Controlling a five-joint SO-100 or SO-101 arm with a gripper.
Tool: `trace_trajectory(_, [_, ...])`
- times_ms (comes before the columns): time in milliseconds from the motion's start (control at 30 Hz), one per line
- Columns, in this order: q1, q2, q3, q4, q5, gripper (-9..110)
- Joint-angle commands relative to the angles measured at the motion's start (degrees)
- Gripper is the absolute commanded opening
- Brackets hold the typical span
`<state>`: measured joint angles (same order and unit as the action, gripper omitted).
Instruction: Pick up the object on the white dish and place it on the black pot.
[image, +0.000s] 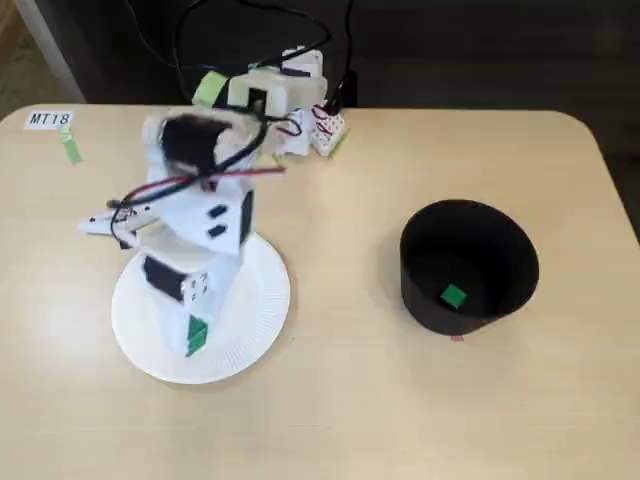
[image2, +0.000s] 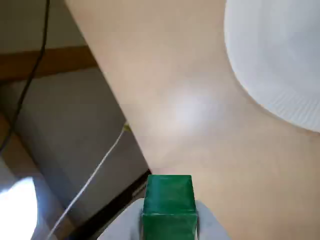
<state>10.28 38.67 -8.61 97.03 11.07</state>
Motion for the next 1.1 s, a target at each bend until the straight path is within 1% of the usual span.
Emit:
trace_trajectory(0, [-7.6, 10.5, -2.5, 0.3, -4.9, 0])
trace_trajectory(167, [-20.6, 21.9, 4.4, 0.4, -9.3, 0])
trace_trajectory(233, [-25.4, 27.7, 12.9, 0.4, -10.6, 0])
trace_trajectory(367, [-32.6, 38.4, 36.7, 0.3, -11.3, 0])
trace_trajectory(467, [-37.4, 39.0, 45.1, 0.2, -11.7, 0])
trace_trajectory(633, [-42.9, 30.9, 46.9, 0.0, -11.6, 0])
trace_trajectory(833, [-45.8, 19.0, 45.5, -1.3, -12.2, 0])
trace_trajectory(1067, [-45.5, 5.8, 35.9, -0.8, -14.2, 0])
